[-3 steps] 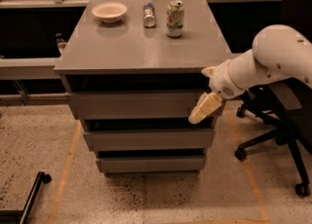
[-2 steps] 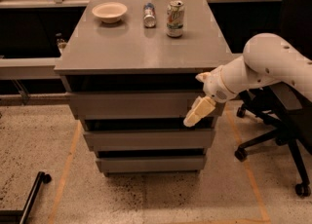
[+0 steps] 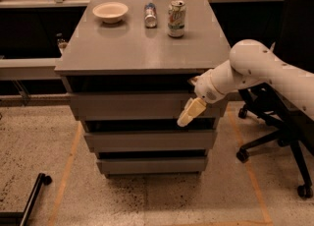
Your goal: Open top drawer
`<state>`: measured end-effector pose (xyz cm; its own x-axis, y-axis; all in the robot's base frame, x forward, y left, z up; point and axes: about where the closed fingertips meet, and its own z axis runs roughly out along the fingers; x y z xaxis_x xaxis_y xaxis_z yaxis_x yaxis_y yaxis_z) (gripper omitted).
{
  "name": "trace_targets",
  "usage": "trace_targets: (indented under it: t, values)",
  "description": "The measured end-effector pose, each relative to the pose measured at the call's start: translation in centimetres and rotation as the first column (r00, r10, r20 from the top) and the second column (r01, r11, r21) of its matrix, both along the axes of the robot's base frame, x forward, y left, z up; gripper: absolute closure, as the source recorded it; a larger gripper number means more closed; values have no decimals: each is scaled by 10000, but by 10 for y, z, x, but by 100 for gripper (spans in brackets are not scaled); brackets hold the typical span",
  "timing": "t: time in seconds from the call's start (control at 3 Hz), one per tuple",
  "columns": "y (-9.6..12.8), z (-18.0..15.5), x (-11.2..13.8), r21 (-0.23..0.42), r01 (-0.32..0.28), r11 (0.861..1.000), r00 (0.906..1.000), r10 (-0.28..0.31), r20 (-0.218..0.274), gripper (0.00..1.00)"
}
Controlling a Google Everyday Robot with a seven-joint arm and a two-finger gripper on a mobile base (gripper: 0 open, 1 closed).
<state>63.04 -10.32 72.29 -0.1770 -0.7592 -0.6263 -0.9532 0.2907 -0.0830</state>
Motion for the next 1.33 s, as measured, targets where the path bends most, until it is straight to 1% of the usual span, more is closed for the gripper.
trace_targets:
  t: [0.33, 0.67, 1.0, 1.33]
  values:
    - [7, -15, 24, 174, -223, 9996, 9997, 224, -31, 0]
    - [11, -24, 33, 506, -379, 9980, 9991, 388, -176, 18]
    - [7, -23, 19, 674, -296, 9973, 9986, 325, -423, 40]
    - [-3, -29, -15, 415, -350, 9985, 9946, 389, -958, 64]
